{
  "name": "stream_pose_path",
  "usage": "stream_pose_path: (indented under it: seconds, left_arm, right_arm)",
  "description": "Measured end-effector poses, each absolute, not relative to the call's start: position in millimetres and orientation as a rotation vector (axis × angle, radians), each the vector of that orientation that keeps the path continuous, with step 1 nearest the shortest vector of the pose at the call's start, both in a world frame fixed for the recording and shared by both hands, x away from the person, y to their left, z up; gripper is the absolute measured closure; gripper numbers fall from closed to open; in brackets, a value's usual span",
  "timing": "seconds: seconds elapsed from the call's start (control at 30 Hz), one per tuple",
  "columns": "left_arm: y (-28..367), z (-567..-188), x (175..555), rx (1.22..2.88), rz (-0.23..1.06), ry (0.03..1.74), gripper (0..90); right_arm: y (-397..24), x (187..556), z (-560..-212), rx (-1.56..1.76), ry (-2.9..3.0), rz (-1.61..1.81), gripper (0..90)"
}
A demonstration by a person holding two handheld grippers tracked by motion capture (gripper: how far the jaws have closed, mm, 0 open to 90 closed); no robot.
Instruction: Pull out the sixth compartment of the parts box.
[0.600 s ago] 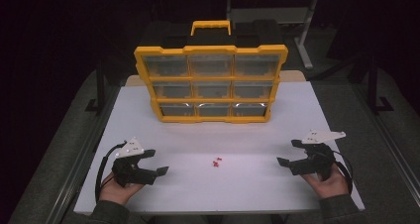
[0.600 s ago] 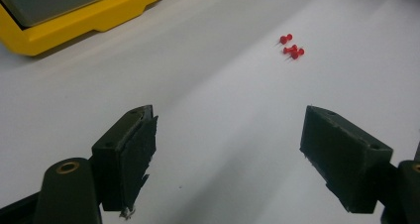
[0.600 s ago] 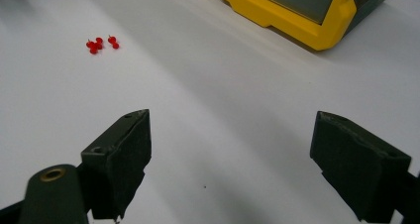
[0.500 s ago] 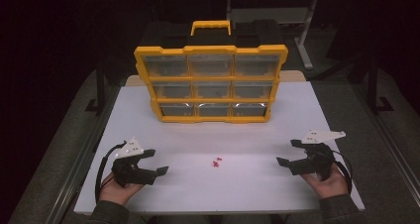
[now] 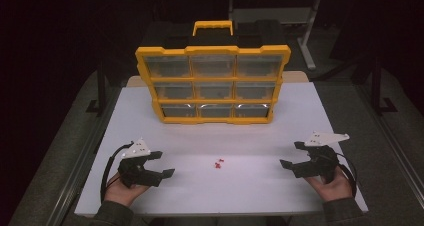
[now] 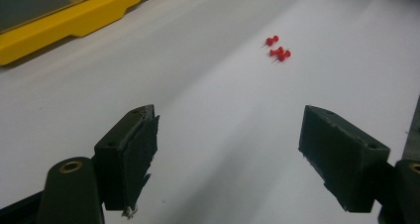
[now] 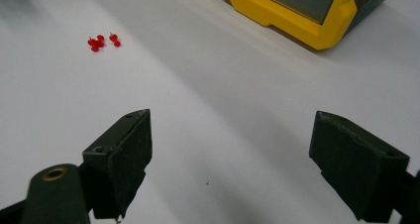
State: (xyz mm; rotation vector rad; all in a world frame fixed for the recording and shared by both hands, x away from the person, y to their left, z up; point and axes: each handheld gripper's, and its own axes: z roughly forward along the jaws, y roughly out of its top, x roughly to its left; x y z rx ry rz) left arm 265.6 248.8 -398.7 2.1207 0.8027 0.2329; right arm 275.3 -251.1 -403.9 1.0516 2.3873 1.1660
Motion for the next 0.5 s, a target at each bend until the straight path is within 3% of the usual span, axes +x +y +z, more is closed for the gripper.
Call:
stream_pose_path:
  seconds: [0.5]
  left_arm:
    - [230.6, -384.4, 281.7, 2.173, 0.181, 0.763, 24.1]
  right_arm:
    - [-259.1, 274.5, -401.2, 1.074, 2.358, 1.201, 16.1]
